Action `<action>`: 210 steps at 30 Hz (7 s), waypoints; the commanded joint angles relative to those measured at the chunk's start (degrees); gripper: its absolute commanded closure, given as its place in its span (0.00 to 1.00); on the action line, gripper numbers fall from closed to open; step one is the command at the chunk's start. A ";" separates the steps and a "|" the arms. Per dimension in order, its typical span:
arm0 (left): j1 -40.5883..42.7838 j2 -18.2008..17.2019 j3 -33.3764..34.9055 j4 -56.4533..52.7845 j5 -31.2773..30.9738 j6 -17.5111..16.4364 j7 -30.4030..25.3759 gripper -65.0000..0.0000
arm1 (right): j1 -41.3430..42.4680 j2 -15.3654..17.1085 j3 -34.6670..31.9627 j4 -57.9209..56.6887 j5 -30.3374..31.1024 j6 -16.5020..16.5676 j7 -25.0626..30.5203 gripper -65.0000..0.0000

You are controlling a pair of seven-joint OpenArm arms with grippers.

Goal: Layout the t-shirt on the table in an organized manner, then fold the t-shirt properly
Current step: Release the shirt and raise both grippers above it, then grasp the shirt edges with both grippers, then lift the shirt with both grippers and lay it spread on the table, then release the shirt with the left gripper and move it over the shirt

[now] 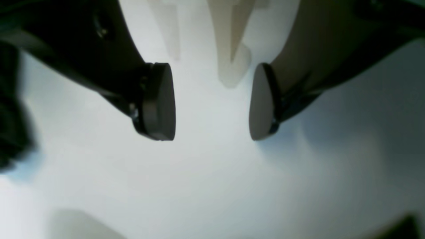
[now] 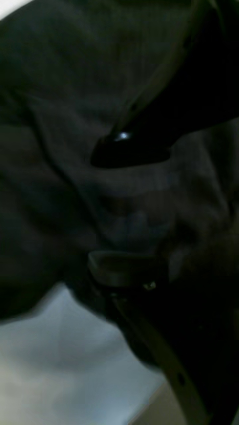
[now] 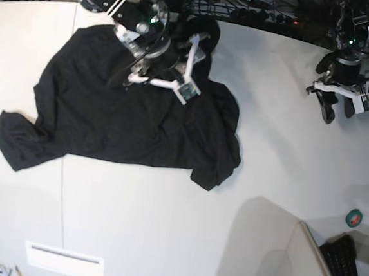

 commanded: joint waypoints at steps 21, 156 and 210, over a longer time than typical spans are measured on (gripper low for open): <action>-1.40 -2.31 21.17 1.19 -0.66 -0.11 -1.38 0.13 | 0.20 -4.71 -1.71 -13.17 -0.35 -2.30 2.09 1.00; -5.70 3.93 26.71 6.90 10.42 0.24 12.34 1.00 | -16.33 4.52 57.63 -4.21 -0.62 -2.38 26.71 1.00; -17.31 9.20 36.03 5.23 18.77 3.76 12.87 1.00 | -13.51 -4.10 71.60 -10.10 2.55 16.34 23.28 1.00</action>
